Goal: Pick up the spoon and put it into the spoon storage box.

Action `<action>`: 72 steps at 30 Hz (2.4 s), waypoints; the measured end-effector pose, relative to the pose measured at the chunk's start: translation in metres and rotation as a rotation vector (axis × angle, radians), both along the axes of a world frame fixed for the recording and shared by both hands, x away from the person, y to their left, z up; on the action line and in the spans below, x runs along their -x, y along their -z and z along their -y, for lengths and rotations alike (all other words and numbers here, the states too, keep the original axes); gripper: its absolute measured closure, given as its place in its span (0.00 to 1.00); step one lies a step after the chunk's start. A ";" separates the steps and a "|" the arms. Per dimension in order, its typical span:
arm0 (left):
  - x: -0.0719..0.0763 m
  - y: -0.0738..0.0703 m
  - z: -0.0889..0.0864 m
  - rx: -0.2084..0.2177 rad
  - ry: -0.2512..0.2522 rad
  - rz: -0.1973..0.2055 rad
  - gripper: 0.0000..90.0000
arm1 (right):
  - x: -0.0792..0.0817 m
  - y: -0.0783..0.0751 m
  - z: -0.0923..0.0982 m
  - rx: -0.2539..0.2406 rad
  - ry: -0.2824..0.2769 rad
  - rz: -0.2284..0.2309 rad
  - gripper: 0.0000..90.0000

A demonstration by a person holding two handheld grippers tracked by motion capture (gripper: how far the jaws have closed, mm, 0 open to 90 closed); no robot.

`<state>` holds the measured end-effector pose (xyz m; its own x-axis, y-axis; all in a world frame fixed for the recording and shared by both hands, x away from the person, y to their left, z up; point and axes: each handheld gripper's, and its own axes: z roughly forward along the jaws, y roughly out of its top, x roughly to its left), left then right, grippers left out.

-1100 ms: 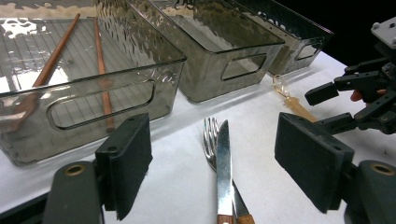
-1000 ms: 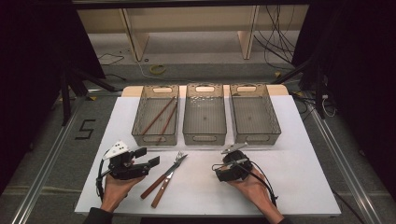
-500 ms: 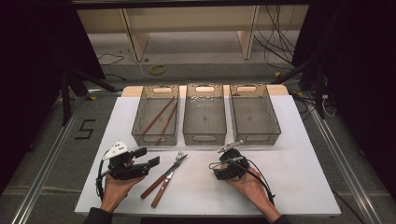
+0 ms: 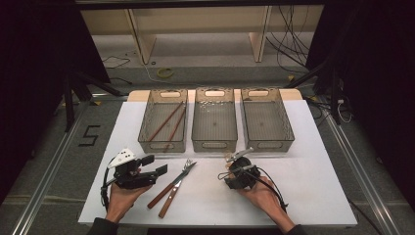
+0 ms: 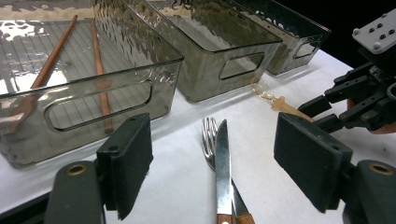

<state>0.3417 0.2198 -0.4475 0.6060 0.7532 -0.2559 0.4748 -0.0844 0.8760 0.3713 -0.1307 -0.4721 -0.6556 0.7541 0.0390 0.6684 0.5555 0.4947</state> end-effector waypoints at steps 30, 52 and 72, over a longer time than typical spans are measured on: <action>0.000 0.001 -0.002 0.002 -0.003 -0.005 0.31 | -0.002 -0.016 0.014 -0.149 -0.040 0.005 0.84; 0.001 0.002 -0.001 0.000 0.013 0.019 0.28 | -0.024 -0.063 0.020 -0.190 -0.040 0.117 0.83; 0.000 0.003 -0.001 -0.012 0.013 0.021 0.27 | -0.061 -0.091 0.011 -0.194 -0.017 0.157 0.83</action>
